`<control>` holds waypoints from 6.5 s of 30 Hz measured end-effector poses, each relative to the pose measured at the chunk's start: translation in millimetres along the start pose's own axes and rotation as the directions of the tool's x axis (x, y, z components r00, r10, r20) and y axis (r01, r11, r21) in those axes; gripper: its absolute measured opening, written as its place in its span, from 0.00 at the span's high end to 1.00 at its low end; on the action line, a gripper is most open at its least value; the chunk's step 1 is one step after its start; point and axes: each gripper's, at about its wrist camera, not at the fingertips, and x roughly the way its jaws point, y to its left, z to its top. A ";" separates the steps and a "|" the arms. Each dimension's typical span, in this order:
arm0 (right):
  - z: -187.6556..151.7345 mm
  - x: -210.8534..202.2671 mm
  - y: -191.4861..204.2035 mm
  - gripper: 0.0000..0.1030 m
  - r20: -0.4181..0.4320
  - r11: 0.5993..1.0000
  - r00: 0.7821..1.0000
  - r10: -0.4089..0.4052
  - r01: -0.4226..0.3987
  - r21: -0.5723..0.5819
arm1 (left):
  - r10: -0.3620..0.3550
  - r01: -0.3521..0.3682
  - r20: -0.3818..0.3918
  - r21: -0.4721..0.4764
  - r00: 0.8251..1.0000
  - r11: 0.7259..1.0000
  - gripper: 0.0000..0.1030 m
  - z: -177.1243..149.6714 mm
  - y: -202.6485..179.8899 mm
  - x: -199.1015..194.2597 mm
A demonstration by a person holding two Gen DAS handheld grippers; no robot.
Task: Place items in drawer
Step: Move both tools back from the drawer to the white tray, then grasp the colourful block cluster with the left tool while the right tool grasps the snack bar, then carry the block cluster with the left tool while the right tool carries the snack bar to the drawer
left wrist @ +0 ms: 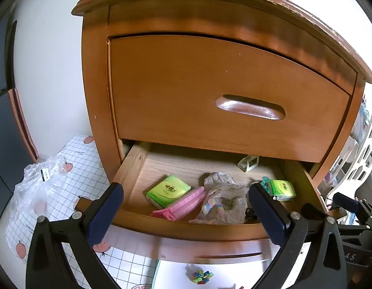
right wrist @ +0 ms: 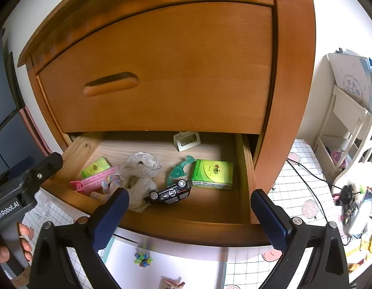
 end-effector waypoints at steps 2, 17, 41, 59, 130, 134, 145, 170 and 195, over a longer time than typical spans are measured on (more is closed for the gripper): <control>-0.4 1.0 1.0 0.01 -0.001 1.000 1.000 0.002 -0.002 -0.001 | 0.000 0.000 0.000 0.001 1.000 1.000 0.00 0.0 -0.3 -0.1; -25.6 -37.9 4.5 0.01 0.103 0.999 0.994 0.043 -0.041 -0.019 | -0.059 0.055 0.081 0.045 0.995 0.997 0.00 -22.3 -8.4 -44.9; -189.9 25.2 -8.1 0.01 -0.206 0.994 0.976 0.068 -0.049 0.096 | -0.130 0.134 -0.291 -0.006 0.948 0.991 0.00 -182.4 -2.5 14.5; -258.3 69.2 3.5 0.01 -0.355 0.999 0.934 0.036 -0.041 -0.005 | -0.052 0.041 -0.467 -0.034 0.883 0.999 0.00 -239.2 8.4 59.3; -249.0 99.0 11.7 0.57 -0.366 0.997 0.930 -0.011 -0.018 -0.073 | -0.073 0.143 -0.509 0.100 0.857 0.985 0.61 -240.3 -25.1 119.3; -250.2 98.8 10.3 0.57 -0.365 0.997 0.931 -0.008 -0.022 -0.078 | -0.079 0.150 -0.526 0.094 0.847 0.984 0.61 -246.4 -24.1 109.9; -251.2 95.0 8.1 0.62 -0.369 0.996 0.930 -0.001 -0.031 -0.081 | -0.052 0.147 -0.559 0.127 0.828 0.981 0.61 -259.9 -22.6 89.8; -256.8 87.4 10.5 0.62 -0.389 0.995 0.921 0.014 -0.052 -0.088 | -0.020 0.156 -0.549 0.202 0.836 0.967 0.62 -277.4 -22.9 78.2; -189.2 -7.2 17.8 0.63 -0.180 0.992 0.979 0.099 -0.110 -0.056 | -0.203 0.241 -0.271 0.113 0.941 0.964 0.62 -173.0 -15.8 -16.3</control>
